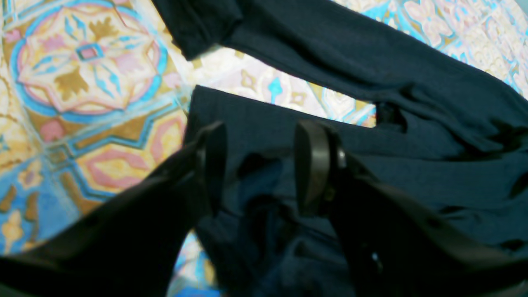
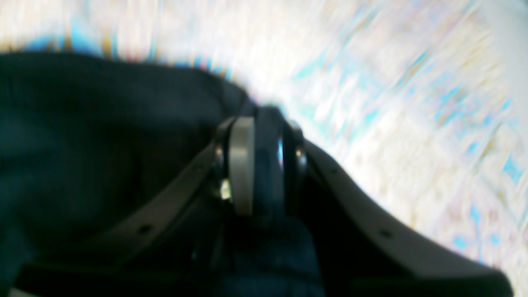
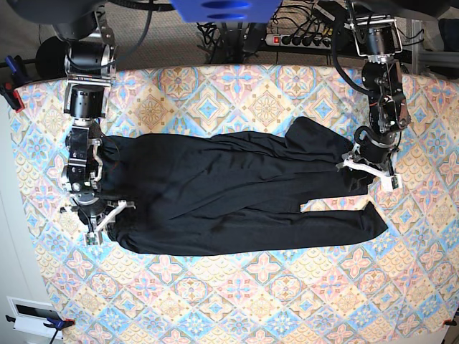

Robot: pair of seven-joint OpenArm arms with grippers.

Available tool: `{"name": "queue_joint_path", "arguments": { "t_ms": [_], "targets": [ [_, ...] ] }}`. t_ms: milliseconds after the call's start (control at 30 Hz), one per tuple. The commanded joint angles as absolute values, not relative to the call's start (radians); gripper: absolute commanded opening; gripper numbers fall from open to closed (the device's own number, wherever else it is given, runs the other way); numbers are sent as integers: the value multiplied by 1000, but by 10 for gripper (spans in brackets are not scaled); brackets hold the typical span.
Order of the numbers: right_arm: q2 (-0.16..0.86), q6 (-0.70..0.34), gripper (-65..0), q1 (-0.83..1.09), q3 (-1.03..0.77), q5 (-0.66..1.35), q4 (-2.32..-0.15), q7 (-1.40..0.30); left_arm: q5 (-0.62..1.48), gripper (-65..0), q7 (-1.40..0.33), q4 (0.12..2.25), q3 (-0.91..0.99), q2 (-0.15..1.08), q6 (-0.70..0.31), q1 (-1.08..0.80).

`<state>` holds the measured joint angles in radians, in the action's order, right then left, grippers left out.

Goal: Layout the t-shirt on the table in an organized manner, then fold the t-shirt properly
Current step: 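Grasp the shirt edge with the left gripper and hold the hem with the right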

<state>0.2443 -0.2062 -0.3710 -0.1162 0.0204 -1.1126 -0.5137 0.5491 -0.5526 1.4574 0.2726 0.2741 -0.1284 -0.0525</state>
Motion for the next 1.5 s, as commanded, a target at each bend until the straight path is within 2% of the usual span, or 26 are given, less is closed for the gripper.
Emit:
{"name": "queue_joint_path", "arguments": {
  "t_ms": [0, 267, 367, 533, 767, 1133, 1267, 1467],
  "targets": [
    [239, -217, -537, -410, -120, 22, -1141, -484, 556, -398, -529, 1474, 277, 288, -133, -38],
    [179, -225, -537, -311, -119, 21, -1187, -483, 556, -398, -529, 1471, 277, 288, -133, -38],
    [174, -225, -537, -262, -105, 21, -1268, -450, 556, -398, -529, 1469, 277, 288, -133, -38],
    [174, -225, -537, -262, -44, 22, -1277, -447, 556, -398, -529, 1469, 277, 288, -133, -38],
    [174, -225, -536, -265, -41, 22, -1112, -440, 556, -399, -529, 1469, 277, 288, -133, -41],
    [176, -225, -536, -390, -41, 22, -854, -295, 556, -399, -529, 1469, 277, 288, -133, -44],
    [180, -225, -536, -403, -41, 21, -828, -289, 556, -399, -529, 1469, 277, 288, -133, -44],
    [180, -225, -536, -526, -41, 21, -825, -289, 556, -399, -529, 1469, 277, 288, -133, -45]
  ]
}}
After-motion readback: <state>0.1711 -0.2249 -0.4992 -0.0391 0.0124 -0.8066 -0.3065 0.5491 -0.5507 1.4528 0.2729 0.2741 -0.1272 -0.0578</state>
